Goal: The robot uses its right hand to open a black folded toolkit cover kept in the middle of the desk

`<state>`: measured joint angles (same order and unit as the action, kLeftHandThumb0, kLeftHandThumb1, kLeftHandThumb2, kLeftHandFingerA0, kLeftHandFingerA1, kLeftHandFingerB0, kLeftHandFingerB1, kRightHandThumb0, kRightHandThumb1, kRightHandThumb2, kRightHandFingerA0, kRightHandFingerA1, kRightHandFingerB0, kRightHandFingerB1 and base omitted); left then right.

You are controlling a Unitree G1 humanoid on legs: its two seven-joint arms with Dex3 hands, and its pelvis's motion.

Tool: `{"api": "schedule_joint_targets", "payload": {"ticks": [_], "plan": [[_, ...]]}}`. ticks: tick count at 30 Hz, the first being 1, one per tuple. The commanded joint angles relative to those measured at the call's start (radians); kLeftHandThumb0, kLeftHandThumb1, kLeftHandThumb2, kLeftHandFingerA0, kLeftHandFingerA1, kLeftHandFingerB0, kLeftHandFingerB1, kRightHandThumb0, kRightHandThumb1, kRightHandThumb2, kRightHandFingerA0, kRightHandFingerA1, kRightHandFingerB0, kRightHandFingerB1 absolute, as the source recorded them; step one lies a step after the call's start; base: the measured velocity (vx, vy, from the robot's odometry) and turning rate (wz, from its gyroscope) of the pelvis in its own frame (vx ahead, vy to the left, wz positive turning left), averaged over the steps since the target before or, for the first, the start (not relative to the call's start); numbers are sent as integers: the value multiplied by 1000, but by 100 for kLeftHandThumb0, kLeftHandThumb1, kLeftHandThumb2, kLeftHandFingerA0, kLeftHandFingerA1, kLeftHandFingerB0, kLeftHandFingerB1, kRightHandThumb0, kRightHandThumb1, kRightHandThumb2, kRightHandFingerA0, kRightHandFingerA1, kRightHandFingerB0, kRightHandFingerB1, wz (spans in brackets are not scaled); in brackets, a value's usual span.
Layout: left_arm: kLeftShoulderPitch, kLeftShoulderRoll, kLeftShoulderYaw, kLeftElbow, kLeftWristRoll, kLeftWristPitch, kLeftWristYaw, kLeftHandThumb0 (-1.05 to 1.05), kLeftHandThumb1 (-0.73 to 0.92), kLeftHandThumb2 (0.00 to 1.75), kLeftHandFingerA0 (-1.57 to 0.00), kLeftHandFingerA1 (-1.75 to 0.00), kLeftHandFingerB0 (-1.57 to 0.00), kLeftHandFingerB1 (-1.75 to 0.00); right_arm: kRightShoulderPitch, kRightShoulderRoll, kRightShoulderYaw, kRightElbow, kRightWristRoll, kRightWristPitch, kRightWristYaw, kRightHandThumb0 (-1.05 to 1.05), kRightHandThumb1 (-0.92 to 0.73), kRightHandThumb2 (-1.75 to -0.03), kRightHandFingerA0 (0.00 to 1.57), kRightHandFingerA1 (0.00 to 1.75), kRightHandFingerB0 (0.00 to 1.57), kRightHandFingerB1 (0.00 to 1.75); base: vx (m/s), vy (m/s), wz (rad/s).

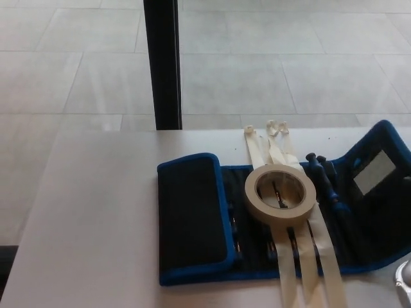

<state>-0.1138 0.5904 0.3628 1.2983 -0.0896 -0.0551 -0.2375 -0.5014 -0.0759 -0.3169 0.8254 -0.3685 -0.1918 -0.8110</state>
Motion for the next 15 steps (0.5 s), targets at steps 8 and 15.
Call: {"api": "schedule_joint_targets", "payload": {"ticks": [8, 15], "plan": [[23, 12, 0, 1, -3, -10, 11, -95, 92, 76, -29, -57, -27, -39, -172, -296, -779, 96, 814, 187, 72, -93, -90, -123, 0, 29, 0, 28, 0, 0, 0], [27, 16, -14, 1, 12, -15, 20, -95, 92, 76, -27, -57, -28, -40, -165, -416, -809, 57, 782, 226, 202, -94, -72, -107, 0, 50, 0, 32, 0, 0, 0]]}}
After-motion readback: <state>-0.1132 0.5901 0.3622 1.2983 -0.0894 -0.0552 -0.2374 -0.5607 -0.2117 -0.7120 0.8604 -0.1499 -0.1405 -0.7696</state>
